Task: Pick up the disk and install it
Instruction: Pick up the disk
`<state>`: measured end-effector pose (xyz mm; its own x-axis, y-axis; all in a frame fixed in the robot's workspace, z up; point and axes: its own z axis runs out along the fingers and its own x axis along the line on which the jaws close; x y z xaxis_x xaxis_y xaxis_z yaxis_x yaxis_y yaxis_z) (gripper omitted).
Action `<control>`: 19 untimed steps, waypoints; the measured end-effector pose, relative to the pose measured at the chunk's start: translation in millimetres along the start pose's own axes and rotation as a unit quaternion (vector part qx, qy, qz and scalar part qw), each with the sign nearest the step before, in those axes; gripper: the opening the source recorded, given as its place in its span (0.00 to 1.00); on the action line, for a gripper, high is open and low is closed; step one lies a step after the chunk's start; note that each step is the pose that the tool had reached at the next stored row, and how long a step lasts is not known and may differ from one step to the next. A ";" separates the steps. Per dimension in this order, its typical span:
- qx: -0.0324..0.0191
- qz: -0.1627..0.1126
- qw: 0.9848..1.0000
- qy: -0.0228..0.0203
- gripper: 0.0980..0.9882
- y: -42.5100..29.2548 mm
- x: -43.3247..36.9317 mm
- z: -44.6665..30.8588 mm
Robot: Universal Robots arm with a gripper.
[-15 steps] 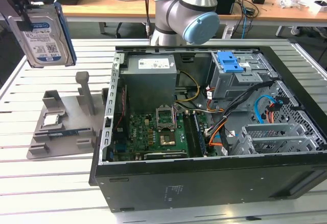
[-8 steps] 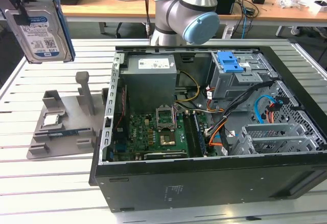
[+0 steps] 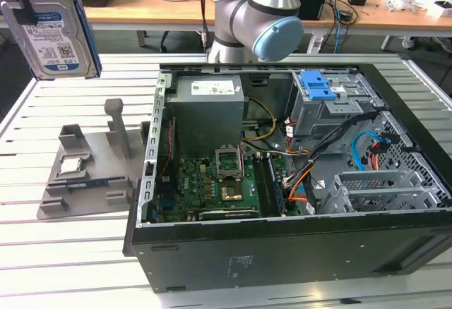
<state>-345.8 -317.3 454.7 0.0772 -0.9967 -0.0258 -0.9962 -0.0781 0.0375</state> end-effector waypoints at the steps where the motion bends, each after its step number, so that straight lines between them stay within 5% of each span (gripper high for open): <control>1: 0.000 0.000 1.000 0.000 0.30 0.0 0.0 -1.4; 19: 0.000 0.000 1.000 -0.001 0.30 1.4 -1.2 -38.9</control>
<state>-345.7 -317.0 493.7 0.0772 -0.9966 -0.0272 -0.9962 -0.0782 0.0375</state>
